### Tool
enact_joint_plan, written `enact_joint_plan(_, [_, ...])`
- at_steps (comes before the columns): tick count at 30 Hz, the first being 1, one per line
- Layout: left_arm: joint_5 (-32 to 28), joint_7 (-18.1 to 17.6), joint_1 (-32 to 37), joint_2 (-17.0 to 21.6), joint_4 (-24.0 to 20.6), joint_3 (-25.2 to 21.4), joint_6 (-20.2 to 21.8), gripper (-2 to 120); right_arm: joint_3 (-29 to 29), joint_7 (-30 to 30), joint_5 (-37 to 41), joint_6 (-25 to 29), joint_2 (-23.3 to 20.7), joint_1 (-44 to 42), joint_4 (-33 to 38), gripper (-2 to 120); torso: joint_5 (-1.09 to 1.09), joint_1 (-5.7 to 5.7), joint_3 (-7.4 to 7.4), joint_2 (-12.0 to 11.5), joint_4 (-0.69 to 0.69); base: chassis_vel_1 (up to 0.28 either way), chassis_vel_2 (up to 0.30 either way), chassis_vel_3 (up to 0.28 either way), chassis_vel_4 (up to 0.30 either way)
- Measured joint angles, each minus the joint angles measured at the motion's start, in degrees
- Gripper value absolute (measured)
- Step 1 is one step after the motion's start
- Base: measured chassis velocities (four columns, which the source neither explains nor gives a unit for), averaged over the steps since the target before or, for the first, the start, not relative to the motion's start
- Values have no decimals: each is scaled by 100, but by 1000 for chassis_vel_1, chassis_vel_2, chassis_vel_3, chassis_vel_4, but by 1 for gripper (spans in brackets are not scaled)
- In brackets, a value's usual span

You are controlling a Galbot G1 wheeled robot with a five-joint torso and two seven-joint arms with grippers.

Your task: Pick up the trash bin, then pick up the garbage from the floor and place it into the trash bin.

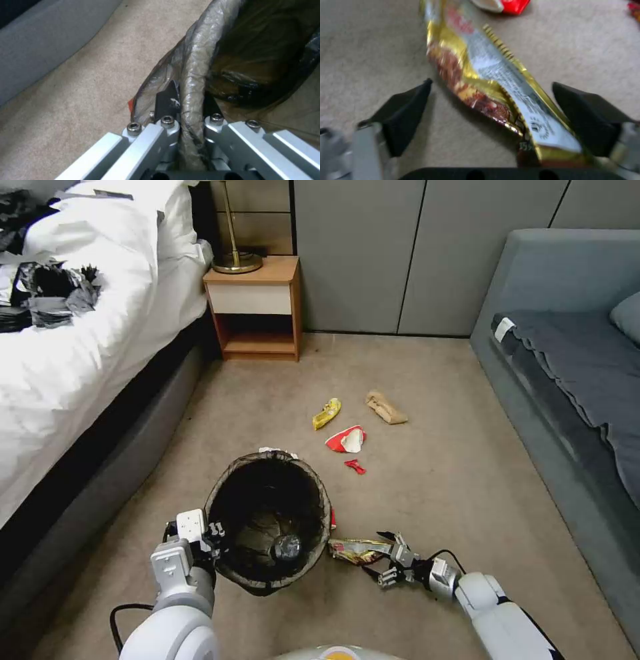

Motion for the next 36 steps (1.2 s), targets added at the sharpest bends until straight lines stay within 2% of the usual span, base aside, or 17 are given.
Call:
enact_joint_plan(1, [0, 0, 0, 0, 0, 0, 0, 0, 0, 0, 0, 0, 0, 0, 0, 86, 0, 0, 0, 0, 0, 0, 0, 0, 0])
enact_joint_plan(4, [13, 0, 3, -8, 9, 8, -8, 0, 24, 30, -63, 42, 95, 68, -227, 68, -2, -1, 0, 0, 0, 0, 0, 0, 0])
enact_joint_plan(5, [13, 0, 3, -8, 9, 8, -8, 0, 24, 30, -63, 42, 95, 68, -227, 68, -2, -1, 0, 0, 0, 0, 0, 0, 0])
enact_joint_plan(12, [12, 0, 9, 5, 17, 1, -25, 0, 42, 67, -42, 87, 150, 133, -405, 43, 4, 0, 0, 1, 0, 0, 0, 0, 0])
enact_joint_plan(14, [12, 0, 0, 7, 24, 1, -26, 0, 42, 78, -29, 86, 147, 137, -395, 38, 4, 0, 0, 1, 5, 0, 0, 0, 0])
enact_joint_plan(22, [3, -4, -64, 19, 75, 22, -26, 0, 49, 179, 111, 50, 78, 116, -332, 4, 0, 0, 0, 1, 0, 0, 0, 0, 0])
enact_joint_plan(25, [0, -5, -70, 22, 76, 22, -26, 0, 51, 188, 134, 52, 68, 113, -321, 0, 0, 0, 0, 1, 0, 0, 0, 0, 0])
enact_joint_plan(36, [-1, -4, -87, 20, 92, 25, -19, 0, 56, 242, 344, 101, 54, 112, -269, 0, 0, 0, 0, 0, 0, 0, 0, 0, 0])
